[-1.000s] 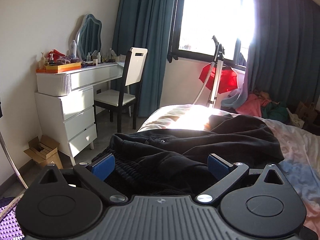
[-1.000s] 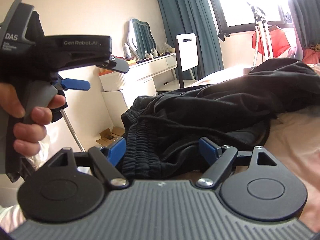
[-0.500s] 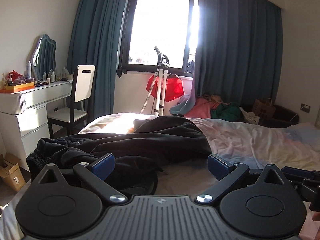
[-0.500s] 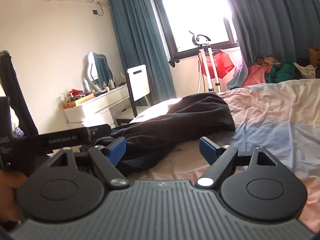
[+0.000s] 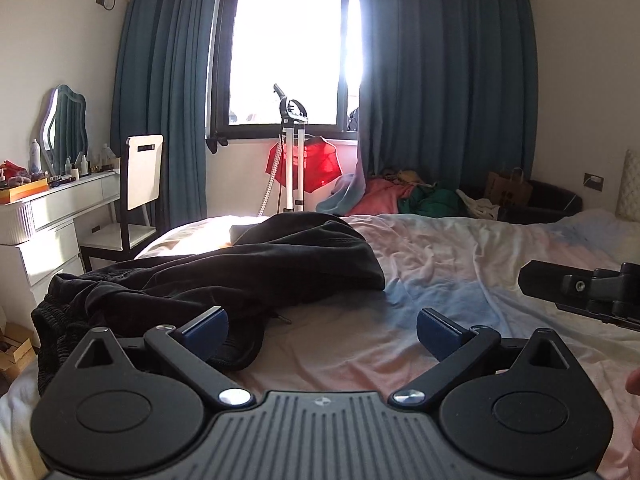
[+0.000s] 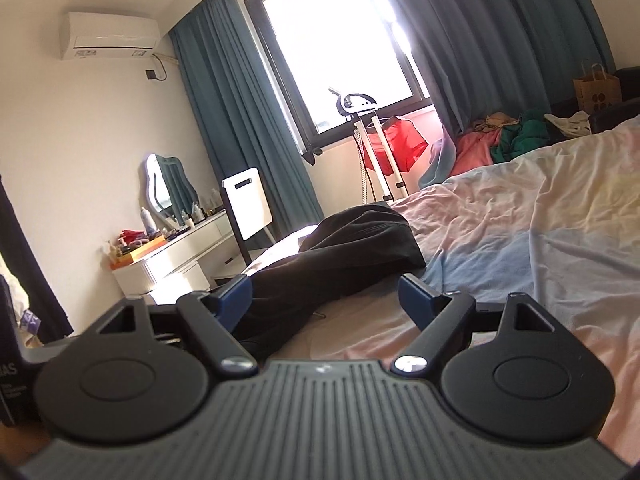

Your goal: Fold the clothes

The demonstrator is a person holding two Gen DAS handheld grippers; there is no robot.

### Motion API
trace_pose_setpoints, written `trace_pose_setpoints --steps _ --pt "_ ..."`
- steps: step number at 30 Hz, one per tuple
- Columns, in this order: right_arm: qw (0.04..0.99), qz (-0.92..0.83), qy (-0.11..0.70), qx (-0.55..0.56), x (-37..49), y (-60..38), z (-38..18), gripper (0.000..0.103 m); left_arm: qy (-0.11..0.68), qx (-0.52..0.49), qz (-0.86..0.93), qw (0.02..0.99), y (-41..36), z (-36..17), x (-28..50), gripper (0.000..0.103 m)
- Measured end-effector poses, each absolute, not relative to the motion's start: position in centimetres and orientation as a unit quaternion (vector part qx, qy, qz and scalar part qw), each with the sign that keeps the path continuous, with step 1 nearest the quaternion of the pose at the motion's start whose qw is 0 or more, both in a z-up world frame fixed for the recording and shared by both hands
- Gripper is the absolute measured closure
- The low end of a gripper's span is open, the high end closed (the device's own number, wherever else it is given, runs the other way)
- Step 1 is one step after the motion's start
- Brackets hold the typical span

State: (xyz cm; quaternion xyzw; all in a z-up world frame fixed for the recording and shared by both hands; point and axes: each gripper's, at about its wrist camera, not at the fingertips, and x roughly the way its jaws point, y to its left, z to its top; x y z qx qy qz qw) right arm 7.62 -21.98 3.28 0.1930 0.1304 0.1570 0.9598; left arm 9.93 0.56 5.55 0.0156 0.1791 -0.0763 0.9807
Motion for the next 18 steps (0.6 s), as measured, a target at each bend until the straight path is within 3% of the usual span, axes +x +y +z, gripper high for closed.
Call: trace_pose_setpoints --steps 11,18 --pt "0.957 0.125 0.127 0.227 8.7 -25.2 2.7 0.02 0.162 -0.006 -0.088 0.983 -1.7 7.7 15.6 0.001" --pt "0.94 0.119 0.149 0.284 10.1 -27.0 1.0 0.02 0.16 -0.002 -0.097 0.982 -2.7 5.2 18.6 0.001"
